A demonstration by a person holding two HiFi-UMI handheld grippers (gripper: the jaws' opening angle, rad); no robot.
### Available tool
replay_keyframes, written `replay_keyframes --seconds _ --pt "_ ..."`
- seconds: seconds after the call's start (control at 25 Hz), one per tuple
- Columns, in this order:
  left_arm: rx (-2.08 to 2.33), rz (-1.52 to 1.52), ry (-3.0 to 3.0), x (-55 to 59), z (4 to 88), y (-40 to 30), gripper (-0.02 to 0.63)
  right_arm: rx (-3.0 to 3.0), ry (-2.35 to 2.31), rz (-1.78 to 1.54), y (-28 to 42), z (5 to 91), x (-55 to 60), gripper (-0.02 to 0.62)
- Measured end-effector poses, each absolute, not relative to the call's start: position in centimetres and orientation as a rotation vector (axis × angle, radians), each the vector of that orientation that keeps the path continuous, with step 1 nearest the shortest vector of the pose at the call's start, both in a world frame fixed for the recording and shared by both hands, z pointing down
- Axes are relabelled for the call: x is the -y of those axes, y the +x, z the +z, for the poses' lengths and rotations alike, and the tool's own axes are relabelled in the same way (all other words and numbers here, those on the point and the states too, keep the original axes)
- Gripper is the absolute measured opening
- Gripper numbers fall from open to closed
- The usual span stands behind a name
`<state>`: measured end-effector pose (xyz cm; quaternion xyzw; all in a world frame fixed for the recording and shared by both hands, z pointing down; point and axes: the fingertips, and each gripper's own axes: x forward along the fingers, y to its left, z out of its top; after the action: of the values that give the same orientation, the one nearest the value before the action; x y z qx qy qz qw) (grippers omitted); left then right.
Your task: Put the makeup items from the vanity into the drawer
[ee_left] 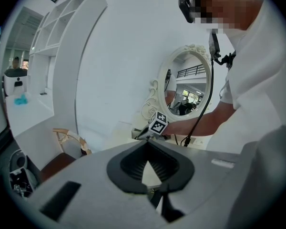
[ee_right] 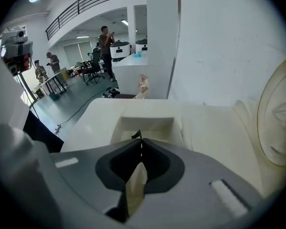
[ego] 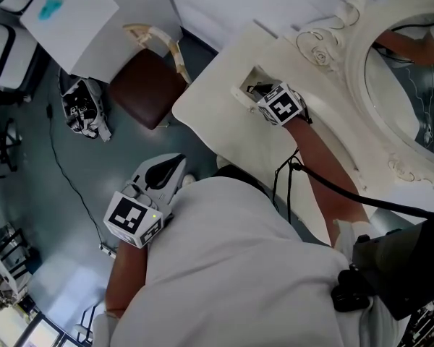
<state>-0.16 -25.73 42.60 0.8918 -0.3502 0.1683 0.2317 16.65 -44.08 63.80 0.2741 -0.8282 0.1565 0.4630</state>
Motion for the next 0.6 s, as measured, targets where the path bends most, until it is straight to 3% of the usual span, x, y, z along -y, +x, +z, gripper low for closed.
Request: replay_keyframes --seconds 0.6 --pt "0.981 0.466 2.456 24.83 41.98 -1.06 0.002 1.967 0.613 0.403 16.64 64.66 43.63 0.042"
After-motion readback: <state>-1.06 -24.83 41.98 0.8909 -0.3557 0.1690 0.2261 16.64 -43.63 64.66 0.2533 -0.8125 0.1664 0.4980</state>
